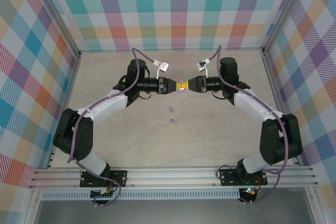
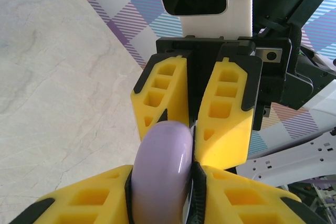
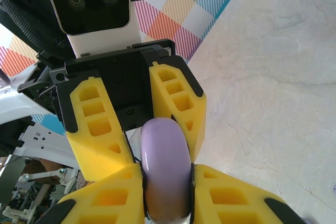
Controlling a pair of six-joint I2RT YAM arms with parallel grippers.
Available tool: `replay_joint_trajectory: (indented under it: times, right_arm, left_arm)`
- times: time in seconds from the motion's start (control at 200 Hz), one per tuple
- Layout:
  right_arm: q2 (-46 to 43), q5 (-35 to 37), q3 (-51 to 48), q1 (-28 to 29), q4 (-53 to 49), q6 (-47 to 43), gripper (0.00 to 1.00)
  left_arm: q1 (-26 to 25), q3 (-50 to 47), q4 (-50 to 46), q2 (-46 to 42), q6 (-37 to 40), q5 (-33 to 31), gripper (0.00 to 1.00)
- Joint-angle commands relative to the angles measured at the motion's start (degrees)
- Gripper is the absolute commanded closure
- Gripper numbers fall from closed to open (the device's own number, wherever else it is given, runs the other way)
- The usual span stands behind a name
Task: Insert the wireless bluetooth earbuds into the charging case
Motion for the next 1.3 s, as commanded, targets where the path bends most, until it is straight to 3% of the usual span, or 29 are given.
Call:
replay_joint_trajectory:
  times: [0.0,0.245,0.545,0.72,0.85,1.105,1.295]
  right_arm:
    - [-1.1,0.5,1.9,0.5,1.4,-0.7,0.76]
    - [-1.4,0.5,2.1,0.5,1.2,-0.8,0.76]
    - [-0.9,-1.0,2.4,0.5,-0.8,-2.6,0.75]
    - [-0.4,-1.9,3.3,0.9,-4.8,-5.5,0.73]
    - [-0.6,-1.3,4.1,1.2,-7.7,-7.5,0.70]
    - [-5.3,9.6,5.4,1.3,-15.3,-10.5,0.49]
    - [-9.1,13.4,6.5,1.4,-22.1,-13.9,0.47]
  left_arm:
    - [-1.7,0.4,-0.7,-1.2,1.2,3.1,0.63]
    - [-1.8,0.6,-1.4,-0.9,1.5,2.9,0.58]
    - [-1.8,1.3,-1.2,-0.8,1.2,2.4,0.69]
    - [-1.8,1.2,-0.1,-0.4,0.2,1.7,0.81]
    - [-1.9,1.4,-0.1,-0.2,0.3,1.4,0.82]
    - [-1.9,2.6,-6.3,-2.3,8.1,-4.6,0.82]
    - [-2.1,-1.8,0.1,-5.4,15.3,-9.9,0.79]
